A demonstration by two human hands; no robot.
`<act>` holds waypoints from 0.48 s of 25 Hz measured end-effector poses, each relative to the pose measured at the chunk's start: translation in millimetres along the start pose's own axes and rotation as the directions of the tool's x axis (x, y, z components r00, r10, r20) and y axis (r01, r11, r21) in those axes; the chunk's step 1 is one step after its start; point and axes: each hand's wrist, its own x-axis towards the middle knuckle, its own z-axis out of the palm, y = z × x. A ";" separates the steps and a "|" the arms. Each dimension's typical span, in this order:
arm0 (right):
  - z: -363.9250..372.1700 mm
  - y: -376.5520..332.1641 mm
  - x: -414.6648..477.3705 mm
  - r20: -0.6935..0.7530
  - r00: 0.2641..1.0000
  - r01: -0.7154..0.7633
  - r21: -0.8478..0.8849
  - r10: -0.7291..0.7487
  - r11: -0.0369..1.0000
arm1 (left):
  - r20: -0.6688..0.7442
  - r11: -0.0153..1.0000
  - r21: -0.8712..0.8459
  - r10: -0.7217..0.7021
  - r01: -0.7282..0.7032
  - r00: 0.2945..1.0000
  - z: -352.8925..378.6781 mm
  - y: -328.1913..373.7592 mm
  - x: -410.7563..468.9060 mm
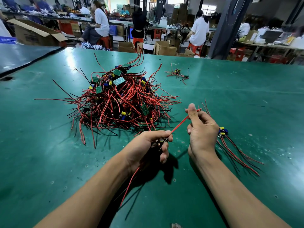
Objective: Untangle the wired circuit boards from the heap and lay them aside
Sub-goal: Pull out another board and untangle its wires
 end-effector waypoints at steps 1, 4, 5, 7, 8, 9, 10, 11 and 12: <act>0.2 0.2 0.6 0.003 1.000 -0.014 0.013 0.014 1.000 | -0.009 1.000 0.000 0.004 -0.004 1.000 -0.1 -0.5 -0.1; -0.5 -2.4 1.8 0.067 0.987 -0.148 0.045 0.145 0.988 | -0.077 0.999 0.008 0.046 -0.046 0.996 -2.5 -2.6 -1.3; -1.2 -3.7 1.7 0.097 0.975 -0.205 0.045 0.200 0.978 | -0.105 0.997 0.016 0.074 -0.073 0.992 -3.5 -3.6 -1.4; -3.4 -5.9 -1.9 0.194 0.932 -0.312 -0.001 0.307 0.950 | -0.160 0.988 0.038 0.151 -0.147 0.975 -4.0 -6.4 -0.3; -3.9 -6.4 -6.2 0.270 0.888 -0.373 -0.053 0.373 0.926 | -0.186 0.980 0.068 0.199 -0.189 0.962 -3.1 -8.1 0.8; -3.0 -5.9 -11.7 0.360 0.819 -0.437 -0.113 0.446 0.892 | -0.205 0.968 0.105 0.246 -0.229 0.947 -2.1 -10.1 1.7; -2.1 -5.0 -17.8 0.445 0.740 -0.481 -0.175 0.505 0.859 | -0.220 0.956 0.136 0.286 -0.261 0.933 -0.8 -12.2 2.4; -1.0 -3.7 -22.6 0.504 0.679 -0.487 -0.234 0.534 0.841 | -0.238 0.945 0.162 0.317 -0.284 0.918 0.1 -14.1 3.3; -0.3 -2.1 -25.4 0.532 0.655 -0.461 -0.280 0.536 0.842 | -0.259 0.932 0.206 0.346 -0.299 0.902 0.0 -15.6 3.9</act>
